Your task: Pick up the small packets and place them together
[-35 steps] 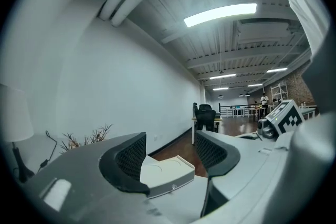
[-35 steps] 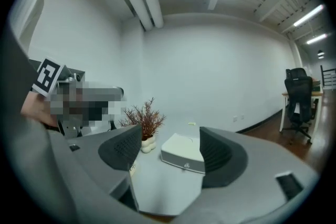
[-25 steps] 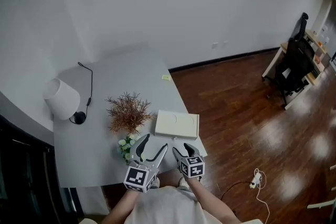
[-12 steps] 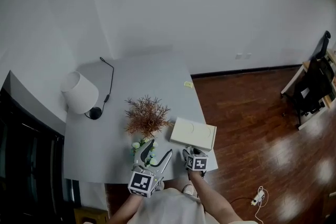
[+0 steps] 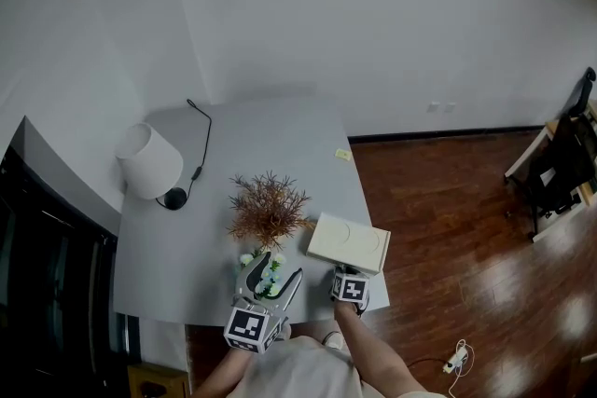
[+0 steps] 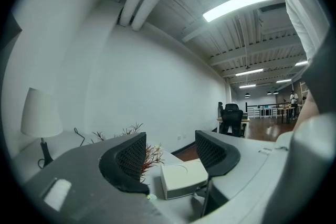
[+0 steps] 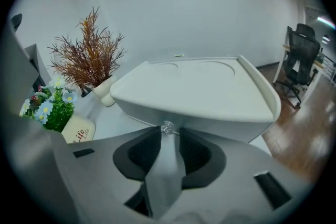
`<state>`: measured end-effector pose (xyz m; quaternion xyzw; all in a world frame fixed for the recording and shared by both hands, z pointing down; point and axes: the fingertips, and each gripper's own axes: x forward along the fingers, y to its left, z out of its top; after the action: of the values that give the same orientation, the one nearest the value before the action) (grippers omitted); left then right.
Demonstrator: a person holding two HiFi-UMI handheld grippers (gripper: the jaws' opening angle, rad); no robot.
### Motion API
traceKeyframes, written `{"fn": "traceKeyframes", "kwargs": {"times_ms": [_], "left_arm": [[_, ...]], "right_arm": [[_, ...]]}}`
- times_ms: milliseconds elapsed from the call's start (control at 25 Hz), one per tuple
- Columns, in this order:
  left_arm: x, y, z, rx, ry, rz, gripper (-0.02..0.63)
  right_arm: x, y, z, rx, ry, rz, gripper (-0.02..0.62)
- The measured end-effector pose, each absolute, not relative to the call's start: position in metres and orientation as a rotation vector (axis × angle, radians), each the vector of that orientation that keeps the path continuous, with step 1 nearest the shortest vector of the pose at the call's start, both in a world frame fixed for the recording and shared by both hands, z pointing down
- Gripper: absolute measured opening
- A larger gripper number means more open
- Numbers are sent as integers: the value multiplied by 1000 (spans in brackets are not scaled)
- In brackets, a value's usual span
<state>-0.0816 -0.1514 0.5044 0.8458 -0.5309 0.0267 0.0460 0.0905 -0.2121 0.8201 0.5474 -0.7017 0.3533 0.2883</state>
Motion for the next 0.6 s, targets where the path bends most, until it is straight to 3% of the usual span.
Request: {"fn": "traceKeyframes", "kwargs": {"times_ms": [160,600], "left_arm": [[-84,-151,508,2574,-1621,81,277],[-78,-150,516,2578,-1608,89,278]], "right_arm": [[86,-213,817,1420,-1900,908,64],[77,-173,815,1303,-1998,962,63]]}}
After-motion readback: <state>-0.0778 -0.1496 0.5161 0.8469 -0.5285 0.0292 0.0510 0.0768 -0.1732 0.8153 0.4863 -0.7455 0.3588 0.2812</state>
